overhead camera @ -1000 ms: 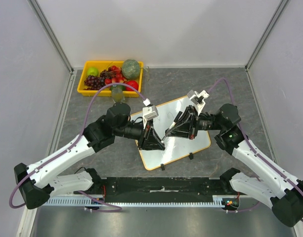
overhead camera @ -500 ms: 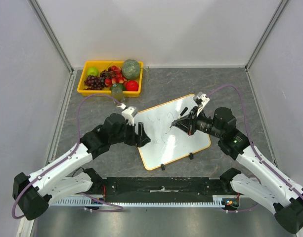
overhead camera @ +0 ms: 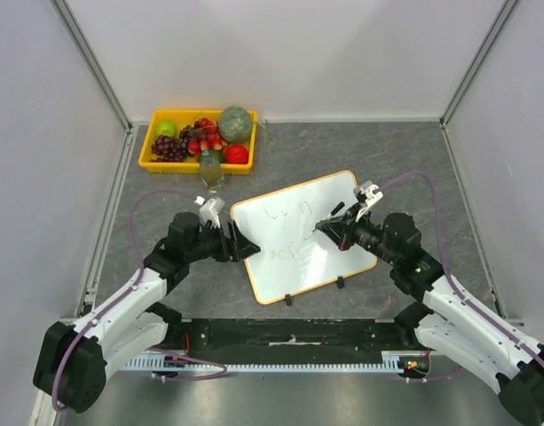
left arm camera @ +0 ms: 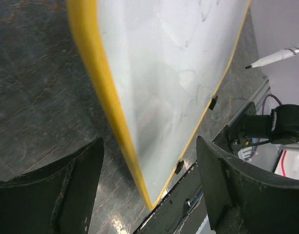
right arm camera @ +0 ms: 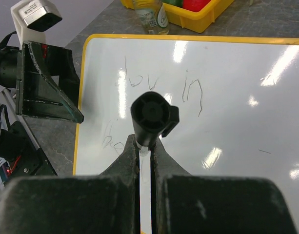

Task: Write a sentence on the whiteboard
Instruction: Write on the whiteboard with the whiteboard marker without the cap.

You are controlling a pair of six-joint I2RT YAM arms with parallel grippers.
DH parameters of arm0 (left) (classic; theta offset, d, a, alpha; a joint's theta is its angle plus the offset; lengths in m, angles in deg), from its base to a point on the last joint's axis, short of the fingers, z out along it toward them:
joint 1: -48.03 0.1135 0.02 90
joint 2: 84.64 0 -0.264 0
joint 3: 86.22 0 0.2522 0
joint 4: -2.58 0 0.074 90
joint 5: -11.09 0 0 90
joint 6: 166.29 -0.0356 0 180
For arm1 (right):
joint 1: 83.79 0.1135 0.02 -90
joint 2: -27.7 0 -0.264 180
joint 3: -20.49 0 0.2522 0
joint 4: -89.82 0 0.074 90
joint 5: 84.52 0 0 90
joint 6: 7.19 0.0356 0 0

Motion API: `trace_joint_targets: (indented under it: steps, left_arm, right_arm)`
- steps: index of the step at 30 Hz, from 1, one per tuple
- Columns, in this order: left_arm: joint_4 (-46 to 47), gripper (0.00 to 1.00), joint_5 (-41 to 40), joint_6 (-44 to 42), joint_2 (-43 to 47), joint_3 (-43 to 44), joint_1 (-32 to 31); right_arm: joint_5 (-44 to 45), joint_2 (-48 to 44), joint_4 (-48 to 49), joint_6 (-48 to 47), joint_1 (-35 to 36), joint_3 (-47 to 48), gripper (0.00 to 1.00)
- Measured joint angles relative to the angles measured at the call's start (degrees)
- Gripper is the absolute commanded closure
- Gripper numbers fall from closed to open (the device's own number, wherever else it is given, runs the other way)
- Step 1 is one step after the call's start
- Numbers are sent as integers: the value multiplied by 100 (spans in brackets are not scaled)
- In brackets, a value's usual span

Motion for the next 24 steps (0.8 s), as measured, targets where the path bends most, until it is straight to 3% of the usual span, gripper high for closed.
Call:
trace_joint_targets:
  steps: [4, 9, 16, 24]
  left_arm:
    - [671, 33, 446, 0, -356, -57, 2]
    - [1331, 56, 686, -15, -754, -109, 66]
    - [2304, 98, 1307, 133, -1156, -363, 197]
    - [2730, 98, 1722, 293, -1163, -363, 157]
  right_arm:
    - [85, 57, 188, -81, 212, -90, 100]
    - [201, 184, 374, -227, 649, -201, 100]
    - [446, 197, 450, -433, 955, -332, 100]
    - [1152, 179, 619, -555, 1246, -531, 100]
